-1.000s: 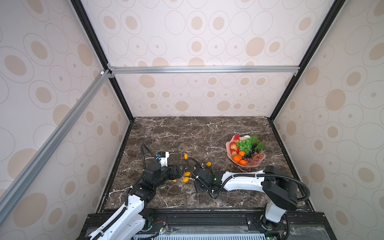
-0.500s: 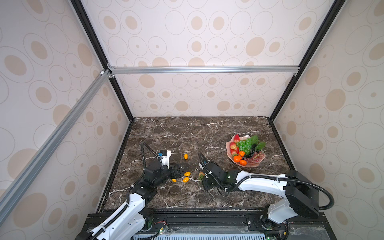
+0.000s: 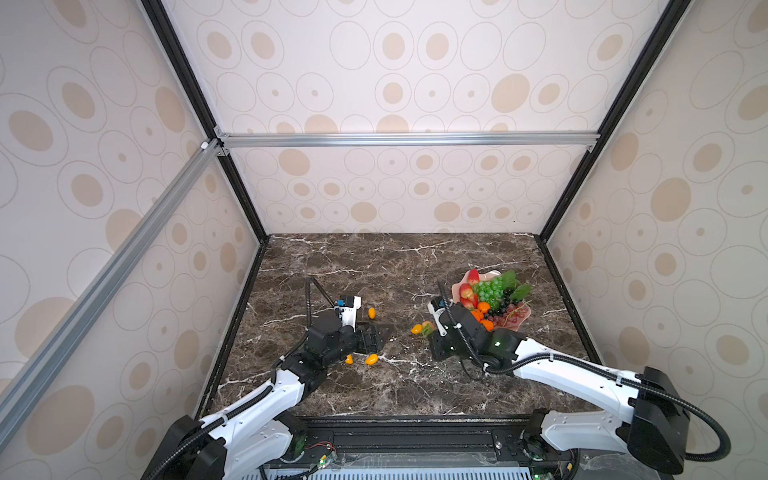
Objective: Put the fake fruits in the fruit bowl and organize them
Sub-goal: 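Carry the strawberry over the pink bowl with the right gripper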
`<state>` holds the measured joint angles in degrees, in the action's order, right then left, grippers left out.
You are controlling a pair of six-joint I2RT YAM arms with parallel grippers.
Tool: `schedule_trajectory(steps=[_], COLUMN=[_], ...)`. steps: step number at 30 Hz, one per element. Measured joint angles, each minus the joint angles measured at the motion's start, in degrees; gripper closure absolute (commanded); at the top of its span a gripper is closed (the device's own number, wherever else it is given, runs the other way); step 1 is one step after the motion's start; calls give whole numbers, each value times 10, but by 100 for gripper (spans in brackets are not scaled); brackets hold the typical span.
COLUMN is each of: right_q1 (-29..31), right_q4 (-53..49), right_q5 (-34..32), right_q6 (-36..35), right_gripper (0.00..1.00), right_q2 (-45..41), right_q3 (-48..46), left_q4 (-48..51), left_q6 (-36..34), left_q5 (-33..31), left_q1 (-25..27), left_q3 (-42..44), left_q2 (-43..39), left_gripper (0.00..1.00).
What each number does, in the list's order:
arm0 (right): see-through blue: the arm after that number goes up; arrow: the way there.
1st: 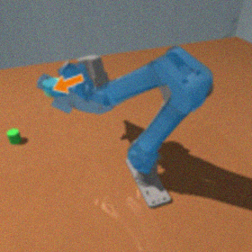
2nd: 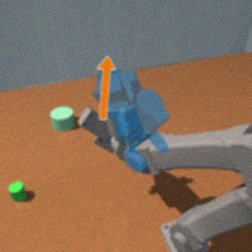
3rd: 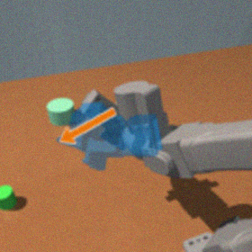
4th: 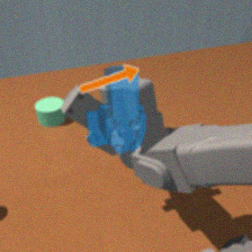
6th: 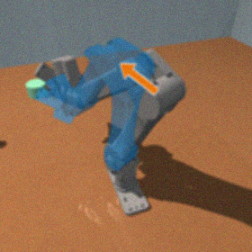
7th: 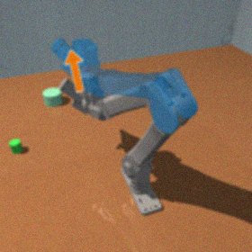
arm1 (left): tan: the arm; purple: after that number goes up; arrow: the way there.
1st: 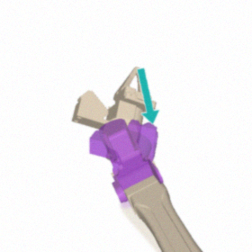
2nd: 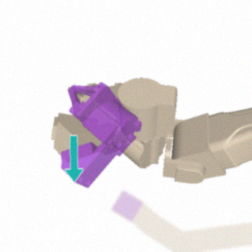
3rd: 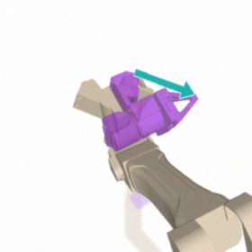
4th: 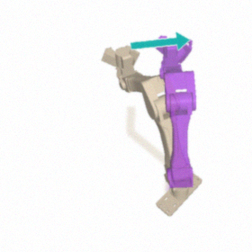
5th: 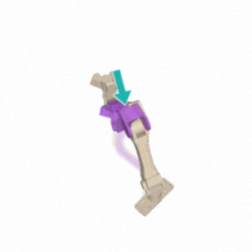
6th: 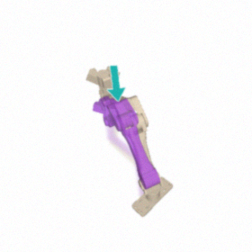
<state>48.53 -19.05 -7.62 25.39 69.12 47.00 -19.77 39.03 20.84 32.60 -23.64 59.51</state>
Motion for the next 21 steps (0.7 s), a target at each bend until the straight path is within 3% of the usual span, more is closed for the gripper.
schedule_trajectory(steps=[12,21], right_q1=[-145,-266], right_q4=[-83,-93], right_q5=[-1,66], right_q6=[-30,-50], right_gripper=[100,100], right_q2=[-41,37], right_q3=[30,81], left_q4=[-55,-68], left_q6=[-17,-29], left_q5=[-17,-14], left_q1=[66,80], left_q3=[-113,-165], left_q2=[149,214], left_gripper=[1,1])
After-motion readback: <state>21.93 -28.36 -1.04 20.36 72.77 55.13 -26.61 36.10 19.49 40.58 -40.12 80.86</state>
